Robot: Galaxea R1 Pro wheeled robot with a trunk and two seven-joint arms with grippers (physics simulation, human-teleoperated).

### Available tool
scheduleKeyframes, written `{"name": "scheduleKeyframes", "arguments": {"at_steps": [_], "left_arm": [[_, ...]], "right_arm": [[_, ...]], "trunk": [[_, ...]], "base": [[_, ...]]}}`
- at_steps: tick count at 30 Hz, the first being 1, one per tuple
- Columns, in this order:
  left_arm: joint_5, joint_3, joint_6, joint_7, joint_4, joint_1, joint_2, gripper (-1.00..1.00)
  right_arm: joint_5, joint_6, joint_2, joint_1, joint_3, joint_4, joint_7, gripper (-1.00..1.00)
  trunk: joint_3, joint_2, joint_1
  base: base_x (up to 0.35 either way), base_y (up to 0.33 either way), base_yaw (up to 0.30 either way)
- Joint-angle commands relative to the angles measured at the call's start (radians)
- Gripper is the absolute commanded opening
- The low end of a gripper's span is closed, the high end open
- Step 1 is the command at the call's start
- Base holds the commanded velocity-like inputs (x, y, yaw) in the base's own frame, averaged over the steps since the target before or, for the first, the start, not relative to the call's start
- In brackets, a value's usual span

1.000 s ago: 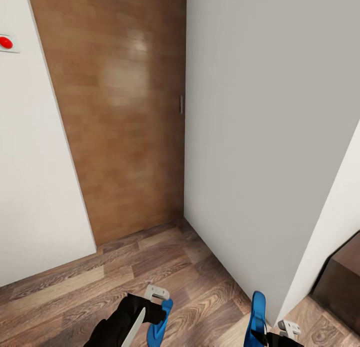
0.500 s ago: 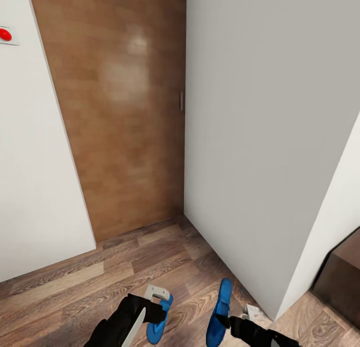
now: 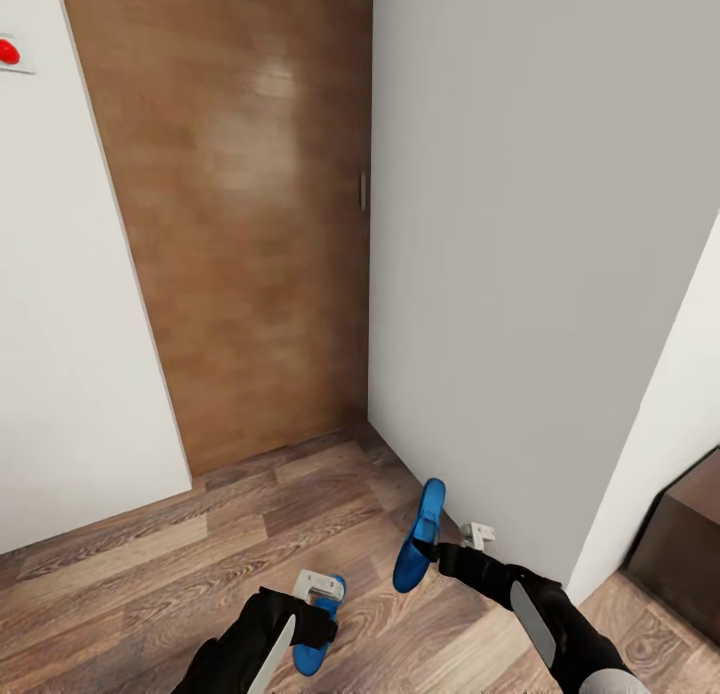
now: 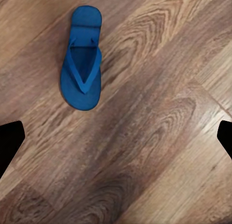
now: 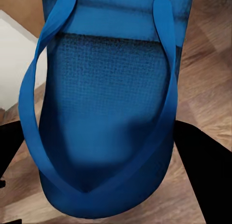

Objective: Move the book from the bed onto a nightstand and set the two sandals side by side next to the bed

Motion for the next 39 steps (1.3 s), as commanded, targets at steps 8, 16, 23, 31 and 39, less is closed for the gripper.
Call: {"name": "scheduleKeyframes", "arguments": {"at_steps": [8,16,23,31,39], "left_arm": [[0.006,0.001,0.001,0.0,-0.001,-0.001,0.001,1.0],[0.006,0.002,0.0,0.001,-0.001,-0.001,0.004,1.0],[0.005,0.004,-0.006,0.002,-0.001,-0.001,0.005,1.0],[0.004,0.004,-0.029,0.007,-0.001,-0.001,0.006,1.0],[0.004,0.004,-0.031,0.008,-0.001,-0.001,0.006,1.0]], "right_arm": [[-0.008,0.009,-0.001,-0.001,-0.002,-0.015,0.003,-1.0],[-0.01,0.016,-0.002,-0.001,-0.005,-0.016,0.004,-1.0],[-0.013,0.117,-0.01,-0.001,-0.007,-0.059,0.006,-1.0],[-0.012,0.148,-0.008,-0.001,-0.008,-0.08,0.005,-1.0],[-0.011,0.149,-0.008,-0.001,-0.008,-0.081,0.005,-1.0]], "trunk": [[-0.032,-0.002,0.003],[-0.063,-0.004,0.007],[-0.09,-0.006,0.01],[-0.121,-0.008,0.014],[-0.152,-0.01,0.017]], "base": [[0.0,0.0,0.0],[0.0,0.0,0.0],[0.0,0.0,0.0],[0.0,0.0,0.0],[0.0,0.0,0.0]]}}
